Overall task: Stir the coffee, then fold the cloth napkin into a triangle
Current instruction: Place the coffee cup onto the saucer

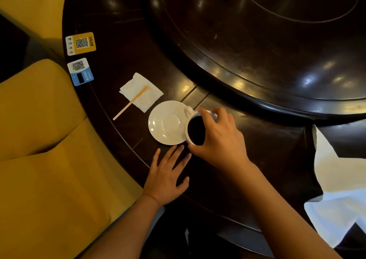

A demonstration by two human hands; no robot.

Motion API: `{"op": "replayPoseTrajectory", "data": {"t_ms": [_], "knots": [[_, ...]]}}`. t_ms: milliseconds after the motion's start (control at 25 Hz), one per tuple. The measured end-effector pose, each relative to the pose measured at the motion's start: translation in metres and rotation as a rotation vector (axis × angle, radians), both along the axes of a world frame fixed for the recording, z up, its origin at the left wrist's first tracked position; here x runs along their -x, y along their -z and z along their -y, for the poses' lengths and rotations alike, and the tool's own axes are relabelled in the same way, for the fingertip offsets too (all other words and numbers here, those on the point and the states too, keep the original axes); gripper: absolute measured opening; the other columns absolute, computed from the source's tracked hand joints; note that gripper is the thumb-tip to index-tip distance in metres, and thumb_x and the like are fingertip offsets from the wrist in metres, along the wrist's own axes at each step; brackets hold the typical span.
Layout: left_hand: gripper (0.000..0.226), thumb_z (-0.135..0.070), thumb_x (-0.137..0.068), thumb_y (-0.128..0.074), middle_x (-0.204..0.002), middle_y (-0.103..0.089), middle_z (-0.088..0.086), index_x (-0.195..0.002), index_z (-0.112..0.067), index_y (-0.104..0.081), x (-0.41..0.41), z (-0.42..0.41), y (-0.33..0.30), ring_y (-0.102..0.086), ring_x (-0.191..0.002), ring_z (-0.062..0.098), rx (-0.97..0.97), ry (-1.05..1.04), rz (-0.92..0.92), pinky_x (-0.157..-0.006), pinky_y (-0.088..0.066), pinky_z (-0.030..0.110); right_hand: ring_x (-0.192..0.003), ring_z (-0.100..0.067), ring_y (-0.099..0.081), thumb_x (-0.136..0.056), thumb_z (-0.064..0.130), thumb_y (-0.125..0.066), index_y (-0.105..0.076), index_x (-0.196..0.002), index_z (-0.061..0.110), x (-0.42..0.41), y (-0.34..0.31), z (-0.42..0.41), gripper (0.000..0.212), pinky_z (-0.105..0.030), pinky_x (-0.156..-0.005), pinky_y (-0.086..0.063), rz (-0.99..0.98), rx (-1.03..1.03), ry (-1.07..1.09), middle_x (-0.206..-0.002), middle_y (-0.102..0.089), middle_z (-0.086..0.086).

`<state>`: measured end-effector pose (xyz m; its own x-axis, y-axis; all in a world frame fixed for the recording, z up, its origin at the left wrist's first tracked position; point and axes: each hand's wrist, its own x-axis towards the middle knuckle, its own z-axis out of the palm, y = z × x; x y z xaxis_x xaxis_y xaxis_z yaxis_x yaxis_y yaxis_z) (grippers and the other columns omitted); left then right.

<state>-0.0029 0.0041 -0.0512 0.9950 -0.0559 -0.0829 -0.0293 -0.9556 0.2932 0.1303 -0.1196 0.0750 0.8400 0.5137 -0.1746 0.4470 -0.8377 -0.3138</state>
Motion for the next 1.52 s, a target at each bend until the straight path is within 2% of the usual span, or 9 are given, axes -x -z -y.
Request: {"op": "replayPoseTrajectory", "data": {"t_ms": [400, 600, 760, 1000, 1200, 1320, 1520], "knots": [[0.067, -0.050, -0.080, -0.046, -0.145, -0.042, 0.006, -0.141, -0.027, -0.032, 0.000, 0.001, -0.003, -0.032, -0.136, 0.023, 0.000, -0.004, 0.001, -0.107, -0.023, 0.060, -0.120, -0.030, -0.034, -0.066, 0.049, -0.073, -0.028, -0.139, 0.019, -0.018, 0.018, -0.074, 0.091, -0.039, -0.076, -0.049, -0.023, 0.028, -0.128, -0.135, -0.033, -0.012], [0.062, -0.051, -0.079, -0.046, -0.138, -0.051, 0.005, -0.135, -0.026, -0.036, 0.000, 0.000, -0.003, -0.040, -0.132, 0.023, -0.018, 0.001, 0.016, -0.105, -0.027, 0.061, -0.124, -0.031, -0.032, -0.069, 0.049, -0.072, -0.025, -0.140, 0.019, -0.015, 0.026, -0.079, 0.090, -0.042, -0.083, -0.051, -0.027, 0.063, -0.162, -0.139, -0.031, -0.013], [0.066, -0.051, -0.079, -0.046, -0.142, -0.047, 0.005, -0.138, -0.026, -0.033, 0.000, 0.000, -0.004, -0.039, -0.133, 0.024, -0.026, 0.010, 0.011, -0.104, -0.025, 0.061, -0.122, -0.031, -0.034, -0.069, 0.051, -0.071, -0.026, -0.140, 0.020, -0.020, 0.028, -0.083, 0.090, -0.040, -0.081, -0.050, -0.025, 0.082, -0.162, -0.138, -0.033, -0.012], [0.069, -0.051, -0.080, -0.046, -0.147, -0.040, 0.005, -0.142, -0.026, -0.030, -0.001, 0.000, -0.003, -0.033, -0.137, 0.023, -0.021, 0.007, -0.012, -0.110, -0.022, 0.056, -0.121, -0.030, -0.034, -0.067, 0.054, -0.071, -0.025, -0.140, 0.021, -0.025, 0.031, -0.086, 0.092, -0.039, -0.079, -0.050, -0.027, 0.087, -0.176, -0.138, -0.033, -0.011], [0.069, -0.051, -0.080, -0.047, -0.146, -0.041, 0.005, -0.142, -0.026, -0.030, 0.000, 0.000, -0.003, -0.033, -0.137, 0.023, -0.040, 0.015, -0.011, -0.106, -0.022, 0.061, -0.123, -0.030, -0.033, -0.068, 0.055, -0.071, -0.023, -0.141, 0.021, -0.024, 0.032, -0.083, 0.094, -0.039, -0.080, -0.050, -0.005, 0.094, -0.196, -0.139, -0.032, -0.012], [0.066, -0.051, -0.080, -0.047, -0.144, -0.045, 0.005, -0.140, -0.026, -0.033, 0.001, 0.000, -0.002, -0.033, -0.136, 0.022, -0.021, 0.006, 0.012, -0.111, -0.022, 0.057, -0.126, -0.031, -0.029, -0.071, 0.056, -0.068, -0.017, -0.144, 0.020, -0.020, 0.035, -0.078, 0.096, -0.042, -0.083, -0.050, 0.004, 0.080, -0.208, -0.144, -0.028, -0.013], [0.064, -0.051, -0.080, -0.045, -0.141, -0.048, 0.006, -0.138, -0.026, -0.035, -0.001, 0.001, -0.001, -0.032, -0.134, 0.022, -0.013, -0.001, 0.026, -0.107, -0.019, 0.052, -0.128, -0.032, -0.028, -0.074, 0.058, -0.063, -0.014, -0.145, 0.020, -0.017, 0.039, -0.076, 0.094, -0.043, -0.085, -0.049, 0.026, 0.069, -0.210, -0.145, -0.026, -0.013]]}}
